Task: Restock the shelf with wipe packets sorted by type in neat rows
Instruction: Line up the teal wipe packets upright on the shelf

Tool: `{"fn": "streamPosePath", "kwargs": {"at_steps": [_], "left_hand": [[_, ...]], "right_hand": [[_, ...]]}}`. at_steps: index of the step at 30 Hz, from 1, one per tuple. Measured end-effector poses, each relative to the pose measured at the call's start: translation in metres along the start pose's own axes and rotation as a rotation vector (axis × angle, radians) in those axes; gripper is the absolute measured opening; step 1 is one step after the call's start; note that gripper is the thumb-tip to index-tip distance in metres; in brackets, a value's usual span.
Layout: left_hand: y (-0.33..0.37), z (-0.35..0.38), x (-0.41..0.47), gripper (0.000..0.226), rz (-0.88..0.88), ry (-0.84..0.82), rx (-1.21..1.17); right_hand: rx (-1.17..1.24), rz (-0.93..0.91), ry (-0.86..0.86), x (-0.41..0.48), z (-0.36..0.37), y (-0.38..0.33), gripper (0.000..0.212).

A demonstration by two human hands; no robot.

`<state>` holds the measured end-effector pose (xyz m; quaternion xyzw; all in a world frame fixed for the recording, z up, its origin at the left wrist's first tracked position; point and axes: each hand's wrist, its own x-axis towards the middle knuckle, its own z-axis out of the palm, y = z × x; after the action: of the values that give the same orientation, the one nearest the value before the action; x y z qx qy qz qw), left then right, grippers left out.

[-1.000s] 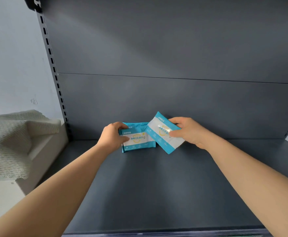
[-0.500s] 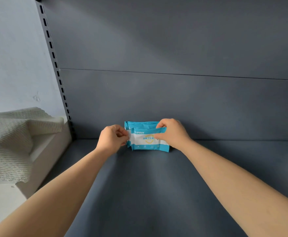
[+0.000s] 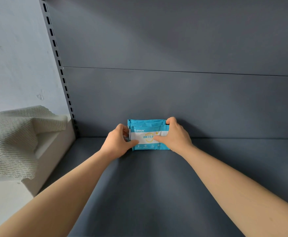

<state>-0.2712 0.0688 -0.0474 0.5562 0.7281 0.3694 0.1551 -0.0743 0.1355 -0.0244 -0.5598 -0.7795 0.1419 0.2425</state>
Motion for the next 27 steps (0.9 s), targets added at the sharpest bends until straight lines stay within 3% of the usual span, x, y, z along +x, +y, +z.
{"fn": "streamPosePath", "kwargs": {"at_steps": [7,15,27], "left_hand": [[0.009,-0.003,-0.009,0.054,0.025,0.058,0.139],[0.048,-0.011,-0.040,0.048,0.372,0.083,0.591],[0.159,0.071,-0.128,0.047,0.738,-0.096,0.649]], "right_hand": [[-0.058,-0.010,0.026,-0.013,-0.007,-0.001,0.062],[-0.298,-0.080,0.046,-0.054,-0.040,0.007,0.049],[-0.399,0.035,0.108,-0.189,-0.135,0.100,0.052]]}}
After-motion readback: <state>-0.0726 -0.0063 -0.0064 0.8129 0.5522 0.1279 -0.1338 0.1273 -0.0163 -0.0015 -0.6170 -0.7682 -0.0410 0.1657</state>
